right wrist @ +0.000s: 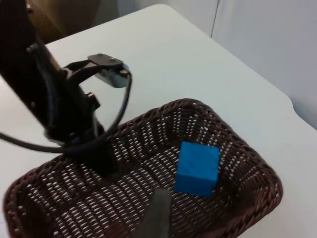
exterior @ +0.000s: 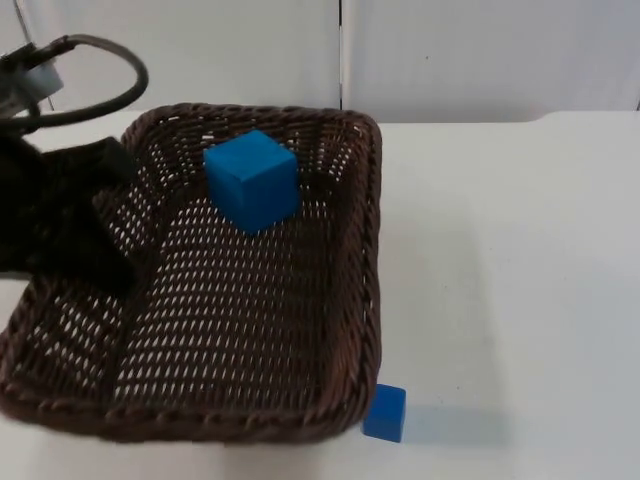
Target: Pick up the basket with the left hand and place the largest block into the basket with the right hand.
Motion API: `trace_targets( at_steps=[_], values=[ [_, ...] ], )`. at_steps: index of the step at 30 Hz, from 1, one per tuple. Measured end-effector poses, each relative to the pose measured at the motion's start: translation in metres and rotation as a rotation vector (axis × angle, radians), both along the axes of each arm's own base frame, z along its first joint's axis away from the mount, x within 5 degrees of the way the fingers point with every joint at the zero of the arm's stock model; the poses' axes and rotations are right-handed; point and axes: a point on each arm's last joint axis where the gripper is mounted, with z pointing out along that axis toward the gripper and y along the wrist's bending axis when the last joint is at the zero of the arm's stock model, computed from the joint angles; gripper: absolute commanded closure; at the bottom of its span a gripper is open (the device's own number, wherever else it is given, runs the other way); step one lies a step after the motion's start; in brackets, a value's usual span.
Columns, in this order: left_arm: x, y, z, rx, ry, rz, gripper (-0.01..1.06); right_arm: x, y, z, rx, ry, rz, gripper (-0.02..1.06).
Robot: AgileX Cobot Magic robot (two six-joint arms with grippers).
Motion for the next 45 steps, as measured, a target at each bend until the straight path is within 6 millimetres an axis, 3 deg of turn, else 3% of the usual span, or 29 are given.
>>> trace_targets(
  at_steps=[9, 23, 34, 45],
  values=[
    [0.049, -0.005, -0.01, -0.009, -0.026, -0.001, 1.05, 0.0, 0.0, 0.001, 0.01, -0.008, 0.0, 0.26],
    [0.116, -0.017, -0.068, -0.097, 0.006, 0.004, 1.05, 0.002, 0.001, 0.004, 0.031, -0.035, -0.001, 0.26],
    [0.132, -0.019, -0.09, -0.104, -0.031, -0.041, 1.05, 0.001, 0.002, 0.004, 0.038, -0.028, -0.002, 0.26],
    [0.139, -0.019, -0.09, -0.13, -0.067, 0.032, 1.05, 0.001, 0.001, 0.004, 0.038, -0.024, -0.004, 0.26]
  ],
)
